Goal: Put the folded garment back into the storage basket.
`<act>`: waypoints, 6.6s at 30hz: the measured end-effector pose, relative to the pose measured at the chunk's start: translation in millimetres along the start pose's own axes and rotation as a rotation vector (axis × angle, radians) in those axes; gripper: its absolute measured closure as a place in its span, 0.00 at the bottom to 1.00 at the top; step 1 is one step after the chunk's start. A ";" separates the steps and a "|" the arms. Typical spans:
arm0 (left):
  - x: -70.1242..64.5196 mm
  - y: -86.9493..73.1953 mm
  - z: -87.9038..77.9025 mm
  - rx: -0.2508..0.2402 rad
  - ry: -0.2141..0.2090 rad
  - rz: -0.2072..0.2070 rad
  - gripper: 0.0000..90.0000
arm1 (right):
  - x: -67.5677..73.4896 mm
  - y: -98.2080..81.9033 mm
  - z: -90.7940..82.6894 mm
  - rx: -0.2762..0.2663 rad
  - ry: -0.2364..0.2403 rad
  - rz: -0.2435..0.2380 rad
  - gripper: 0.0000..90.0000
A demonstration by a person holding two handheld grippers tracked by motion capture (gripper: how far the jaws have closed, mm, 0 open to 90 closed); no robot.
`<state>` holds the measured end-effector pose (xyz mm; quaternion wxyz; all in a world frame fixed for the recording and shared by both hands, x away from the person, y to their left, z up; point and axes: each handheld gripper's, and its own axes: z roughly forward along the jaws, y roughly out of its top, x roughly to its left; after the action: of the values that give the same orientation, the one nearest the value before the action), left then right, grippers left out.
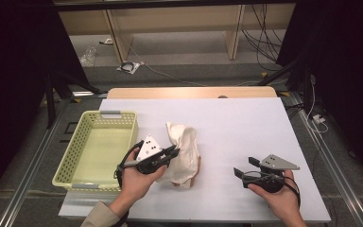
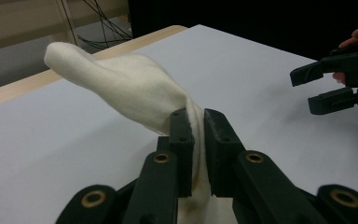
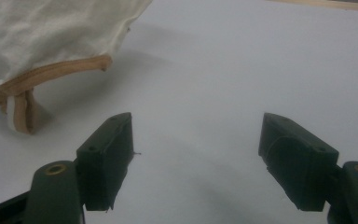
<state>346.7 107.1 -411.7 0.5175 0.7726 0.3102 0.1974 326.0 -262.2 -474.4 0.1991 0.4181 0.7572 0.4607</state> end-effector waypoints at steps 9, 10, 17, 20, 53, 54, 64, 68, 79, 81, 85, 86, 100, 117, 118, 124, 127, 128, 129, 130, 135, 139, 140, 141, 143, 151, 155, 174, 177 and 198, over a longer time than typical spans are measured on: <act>3.3 1.6 -2.7 -0.006 0.007 -0.006 0.91 | 0.0 -0.1 0.2 0.002 0.000 0.000 0.30; 3.7 1.8 -3.2 -0.006 0.009 -0.006 0.91 | 0.0 -0.1 0.2 0.002 -0.001 0.000 0.30; 5.5 3.1 -5.2 -0.016 0.014 -0.011 0.91 | 0.0 0.0 0.1 -0.001 -0.001 0.001 0.30; 6.2 3.5 -5.6 -0.018 0.015 -0.010 0.91 | 0.0 0.0 0.1 -0.002 -0.002 0.000 0.30; 13.9 8.5 -13.9 -0.041 0.042 -0.012 0.91 | 0.0 0.2 -0.2 -0.004 -0.004 0.000 0.30; 14.0 8.5 -14.1 -0.042 0.043 -0.013 0.91 | -0.1 0.3 -0.3 -0.004 -0.004 0.000 0.30; 15.8 9.2 -15.7 -0.047 0.049 -0.016 0.91 | -0.2 0.1 0.0 -0.003 -0.003 0.001 0.30; 16.8 9.8 -16.9 -0.049 0.051 -0.018 0.91 | -0.2 0.3 -0.1 -0.004 -0.004 0.001 0.30; 19.8 10.6 -19.1 -0.054 0.056 -0.022 0.91 | -0.3 0.3 -0.2 -0.005 -0.005 0.000 0.30; 20.4 10.7 -19.6 -0.056 0.058 -0.022 0.91 | -0.4 0.3 -0.2 -0.005 -0.005 0.000 0.30; 21.7 10.8 -20.2 -0.058 0.060 -0.025 0.91 | -0.4 0.3 -0.4 -0.005 -0.006 0.001 0.30; 21.9 10.7 -20.4 -0.058 0.062 -0.025 0.91 | -0.4 0.3 -0.4 -0.005 -0.006 0.000 0.30; 27.2 12.2 -24.6 -0.064 0.075 -0.031 0.91 | -0.4 0.3 -0.3 -0.006 -0.006 0.000 0.30; 31.7 13.3 -28.4 -0.072 0.088 -0.034 0.91 | -0.5 0.2 -0.4 -0.006 -0.005 0.003 0.30; 31.9 13.3 -28.6 -0.073 0.089 -0.035 0.91 | -0.4 0.2 -0.4 -0.006 -0.005 0.003 0.30; 33.5 13.7 -30.0 -0.076 0.093 -0.037 0.91 | -0.5 0.2 -0.4 -0.007 -0.006 0.004 0.30; 34.1 14.1 -30.7 -0.077 0.095 -0.037 0.91 | -0.4 0.2 -0.4 -0.008 -0.006 0.006 0.30; 34.4 14.3 -31.0 -0.078 0.095 -0.036 0.91 | -0.5 0.1 -0.4 -0.007 -0.006 0.005 0.30; 34.7 14.3 -31.3 -0.079 0.095 -0.037 0.91 | -0.6 0.1 -0.4 -0.007 -0.006 0.004 0.30; 34.8 14.4 -31.5 -0.080 0.096 -0.038 0.91 | -0.6 0.1 -0.5 -0.007 -0.007 0.004 0.30; 35.7 14.4 -32.2 -0.081 0.099 -0.040 0.91 | -0.5 0.2 -0.4 -0.008 -0.006 0.007 0.30; 36.2 14.5 -32.7 -0.083 0.102 -0.041 0.91 | -0.4 0.2 -0.5 -0.009 -0.005 0.007 0.30; 36.5 14.5 -32.8 -0.084 0.103 -0.041 0.91 | -0.5 0.2 -0.4 -0.008 -0.006 0.005 0.30; 36.8 14.5 -33.0 -0.085 0.103 -0.041 0.91 | -0.6 0.1 -0.4 -0.007 -0.006 0.004 0.30; 37.3 14.7 -33.6 -0.085 0.104 -0.042 0.91 | -0.6 0.1 -0.4 -0.008 -0.005 0.006 0.30; 39.4 15.8 -36.4 -0.092 0.111 -0.045 0.91 | -0.5 0.2 -0.5 -0.009 -0.006 0.008 0.30; 40.3 16.2 -37.2 -0.096 0.114 -0.048 0.91 | -0.6 0.2 -0.4 -0.012 -0.006 0.008 0.30; 44.3 17.7 -41.8 -0.104 0.125 -0.052 0.91 | -0.7 0.1 0.2 -0.018 -0.005 0.010 0.30; 44.9 17.7 -42.3 -0.105 0.128 -0.054 0.91 | -0.8 0.2 0.1 -0.016 -0.006 0.008 0.30; 48.7 19.3 -46.5 -0.115 0.140 -0.061 0.91 | -0.6 0.2 0.0 -0.016 -0.006 0.010 0.30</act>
<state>358.5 166.6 -376.8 0.5439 0.7160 0.3573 0.2526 326.4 -262.7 -474.3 0.2026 0.4214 0.7507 0.4667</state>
